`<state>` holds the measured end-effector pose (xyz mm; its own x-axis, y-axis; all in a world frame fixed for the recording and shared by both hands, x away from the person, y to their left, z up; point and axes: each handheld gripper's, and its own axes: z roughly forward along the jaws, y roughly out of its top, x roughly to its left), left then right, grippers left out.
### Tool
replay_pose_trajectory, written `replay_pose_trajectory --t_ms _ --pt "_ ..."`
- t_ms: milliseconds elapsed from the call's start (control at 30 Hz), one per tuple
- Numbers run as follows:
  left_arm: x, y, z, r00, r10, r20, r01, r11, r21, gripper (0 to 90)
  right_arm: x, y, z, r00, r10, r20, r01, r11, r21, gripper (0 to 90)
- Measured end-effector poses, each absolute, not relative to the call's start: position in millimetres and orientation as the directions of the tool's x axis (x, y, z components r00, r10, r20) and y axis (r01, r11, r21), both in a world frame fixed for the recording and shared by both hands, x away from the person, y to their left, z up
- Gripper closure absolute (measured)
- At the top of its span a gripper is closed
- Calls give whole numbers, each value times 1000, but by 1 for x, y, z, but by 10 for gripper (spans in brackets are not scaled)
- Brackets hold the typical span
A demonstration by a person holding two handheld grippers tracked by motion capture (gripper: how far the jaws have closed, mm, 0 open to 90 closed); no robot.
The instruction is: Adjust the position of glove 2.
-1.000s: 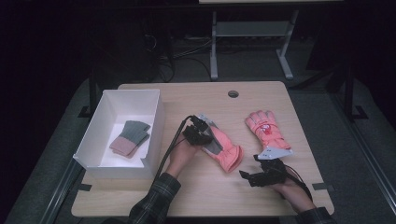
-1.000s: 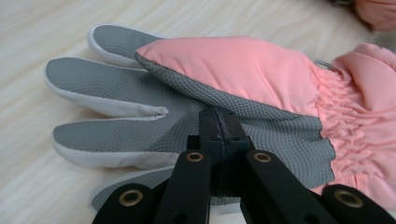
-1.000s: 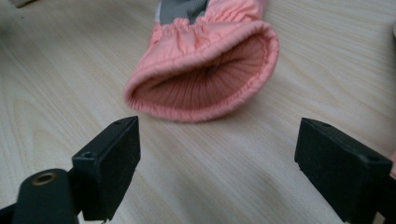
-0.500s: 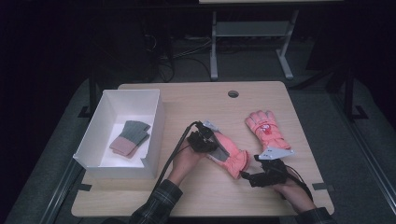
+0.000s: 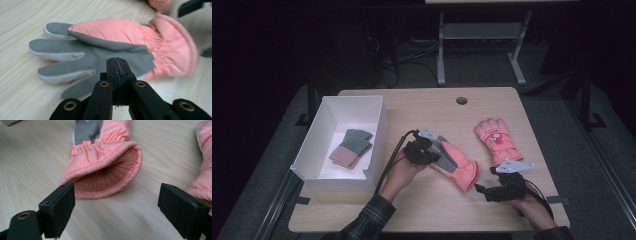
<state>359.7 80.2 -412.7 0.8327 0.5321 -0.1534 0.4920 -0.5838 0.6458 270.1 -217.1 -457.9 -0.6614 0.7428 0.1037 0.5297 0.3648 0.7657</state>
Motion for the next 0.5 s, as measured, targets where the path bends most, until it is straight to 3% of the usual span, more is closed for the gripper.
replay_pose_trajectory --t_ms 200,500 --pt "334 99 -416 851 500 -158 465 -579 670 726 269 -220 -458 -655 747 113 539 357 763 140" --pt "306 120 -432 860 484 -162 445 -558 700 319 267 -218 -457 -654 750 93 534 371 760 134"
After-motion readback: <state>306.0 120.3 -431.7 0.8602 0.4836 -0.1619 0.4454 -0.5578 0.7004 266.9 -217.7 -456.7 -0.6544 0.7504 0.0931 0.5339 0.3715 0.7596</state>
